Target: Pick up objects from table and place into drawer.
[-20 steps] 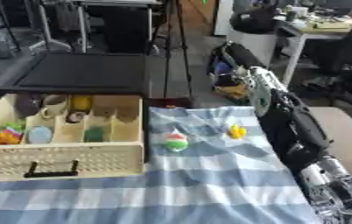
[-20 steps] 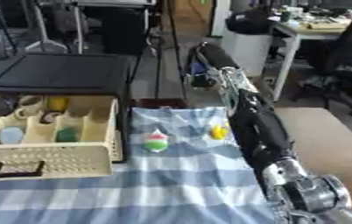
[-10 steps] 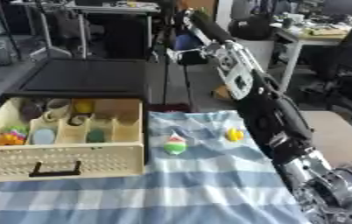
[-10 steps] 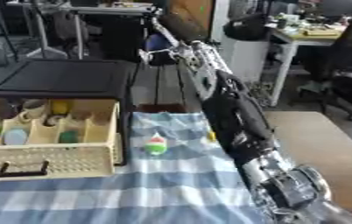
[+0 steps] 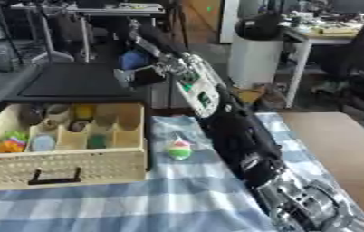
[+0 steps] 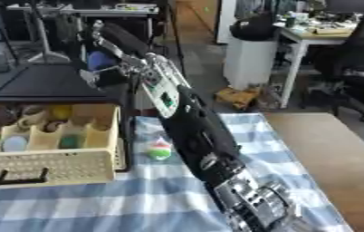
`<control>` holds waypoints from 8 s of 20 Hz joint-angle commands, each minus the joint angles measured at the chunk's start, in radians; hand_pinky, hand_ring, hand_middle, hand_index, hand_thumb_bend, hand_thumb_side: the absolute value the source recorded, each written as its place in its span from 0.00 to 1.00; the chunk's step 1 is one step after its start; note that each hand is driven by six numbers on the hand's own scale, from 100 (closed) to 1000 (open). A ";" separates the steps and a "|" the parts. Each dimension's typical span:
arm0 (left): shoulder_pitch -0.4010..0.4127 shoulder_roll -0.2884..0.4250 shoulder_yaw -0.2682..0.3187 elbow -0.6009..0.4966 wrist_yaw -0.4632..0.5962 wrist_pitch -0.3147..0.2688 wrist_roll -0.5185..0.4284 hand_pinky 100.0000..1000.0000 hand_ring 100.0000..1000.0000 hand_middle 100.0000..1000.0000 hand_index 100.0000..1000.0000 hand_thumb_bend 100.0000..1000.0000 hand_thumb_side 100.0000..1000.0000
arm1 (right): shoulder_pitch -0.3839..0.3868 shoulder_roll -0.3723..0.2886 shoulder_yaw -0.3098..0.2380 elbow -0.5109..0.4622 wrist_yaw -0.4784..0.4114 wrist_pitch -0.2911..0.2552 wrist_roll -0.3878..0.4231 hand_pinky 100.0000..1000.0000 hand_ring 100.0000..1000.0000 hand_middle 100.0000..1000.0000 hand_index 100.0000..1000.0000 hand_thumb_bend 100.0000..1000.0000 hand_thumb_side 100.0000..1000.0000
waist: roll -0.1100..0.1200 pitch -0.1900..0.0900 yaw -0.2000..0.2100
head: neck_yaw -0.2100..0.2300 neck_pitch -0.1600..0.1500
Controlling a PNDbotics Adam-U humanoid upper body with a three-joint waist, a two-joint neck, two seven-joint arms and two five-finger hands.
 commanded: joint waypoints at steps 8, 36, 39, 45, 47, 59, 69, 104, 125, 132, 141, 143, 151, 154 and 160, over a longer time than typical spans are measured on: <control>-0.011 0.003 0.007 -0.018 0.007 -0.003 -0.006 0.00 0.00 0.00 0.61 0.13 1.00 | 0.021 0.056 -0.006 0.020 0.074 -0.048 0.028 0.55 0.62 0.55 0.72 0.00 0.00 | 0.015 -0.002 0.006 | -0.004 -0.005; -0.001 0.006 0.008 -0.018 0.002 -0.001 -0.011 0.00 0.00 0.00 0.61 0.13 1.00 | 0.038 0.002 0.081 -0.024 -0.281 -0.144 0.375 0.94 0.90 0.90 0.95 0.00 0.38 | 0.014 -0.009 -0.008 | -0.001 0.003; 0.000 0.006 0.008 -0.018 0.002 -0.001 -0.011 0.00 0.00 0.00 0.61 0.13 1.00 | 0.039 -0.001 0.071 -0.015 -0.299 -0.152 0.452 0.99 0.94 0.93 0.96 0.00 0.47 | 0.015 -0.009 -0.010 | -0.001 0.003; 0.002 0.006 0.008 -0.018 0.000 -0.001 -0.012 0.00 0.00 0.00 0.61 0.12 1.00 | 0.038 -0.008 0.053 -0.019 -0.329 -0.143 0.512 1.00 0.95 0.86 0.91 0.00 0.55 | 0.014 -0.007 -0.011 | -0.001 0.005; 0.002 0.006 0.009 -0.018 0.000 -0.001 -0.011 0.00 0.00 0.00 0.61 0.12 1.00 | 0.038 -0.010 0.048 -0.024 -0.328 -0.143 0.506 0.99 0.84 0.65 0.82 0.00 0.48 | 0.013 -0.007 -0.011 | 0.000 0.004; 0.002 0.007 0.009 -0.018 0.000 -0.002 -0.012 0.00 0.00 0.00 0.61 0.13 1.00 | 0.037 -0.009 0.050 -0.019 -0.204 -0.168 0.311 0.88 0.58 0.28 0.63 0.00 0.14 | 0.011 -0.009 -0.010 | -0.002 0.003; 0.010 0.053 -0.013 -0.018 -0.010 -0.028 -0.062 0.00 0.00 0.00 0.60 0.09 1.00 | 0.069 -0.073 -0.009 -0.115 -0.222 -0.086 0.198 0.84 0.55 0.30 0.65 0.00 0.14 | 0.003 -0.018 -0.037 | 0.015 0.014; -0.167 0.230 -0.296 0.025 -0.021 0.102 -0.703 0.51 0.66 0.76 0.75 0.07 1.00 | 0.223 -0.179 -0.114 -0.263 -0.302 0.069 0.217 0.83 0.63 0.46 0.71 0.00 0.19 | -0.006 -0.002 -0.137 | 0.070 0.033; -0.337 0.069 -0.281 0.404 -0.270 0.040 -0.479 0.63 0.74 0.82 0.81 0.02 1.00 | 0.228 -0.163 -0.123 -0.285 -0.319 0.080 0.234 0.83 0.63 0.45 0.71 0.00 0.20 | -0.023 0.020 -0.196 | 0.099 0.023; -0.406 0.074 -0.238 0.490 -0.245 0.047 -0.460 0.60 0.69 0.76 0.79 0.02 1.00 | 0.227 -0.156 -0.120 -0.283 -0.323 0.077 0.245 0.83 0.62 0.45 0.71 0.00 0.20 | -0.024 0.027 -0.218 | 0.108 0.018; -0.466 0.053 -0.202 0.661 -0.215 0.061 -0.472 0.51 0.54 0.58 0.74 0.01 1.00 | 0.223 -0.150 -0.115 -0.281 -0.330 0.072 0.259 0.83 0.62 0.45 0.71 0.00 0.20 | -0.023 0.038 -0.254 | 0.118 0.011; -0.479 0.044 -0.193 0.700 -0.216 0.063 -0.465 0.49 0.51 0.55 0.73 0.01 1.00 | 0.222 -0.149 -0.114 -0.281 -0.331 0.071 0.261 0.83 0.62 0.45 0.71 0.00 0.21 | -0.023 0.040 -0.261 | 0.121 0.009; -0.522 0.011 -0.153 0.838 -0.185 0.068 -0.425 0.41 0.39 0.42 0.66 0.00 1.00 | 0.210 -0.108 -0.115 -0.275 -0.311 0.069 0.278 0.84 0.63 0.45 0.72 0.00 0.20 | -0.020 0.043 -0.292 | 0.130 0.005; -0.534 0.009 -0.135 0.873 -0.164 0.075 -0.391 0.36 0.33 0.36 0.63 0.00 1.00 | 0.207 -0.099 -0.114 -0.274 -0.308 0.065 0.285 0.84 0.63 0.45 0.72 0.00 0.20 | -0.017 0.046 -0.305 | 0.132 0.000; -0.549 0.013 -0.108 0.926 -0.124 0.094 -0.305 0.31 0.25 0.29 0.60 0.00 1.00 | 0.208 -0.095 -0.113 -0.273 -0.311 0.060 0.296 0.84 0.63 0.45 0.72 0.00 0.23 | -0.014 0.051 -0.328 | 0.135 -0.005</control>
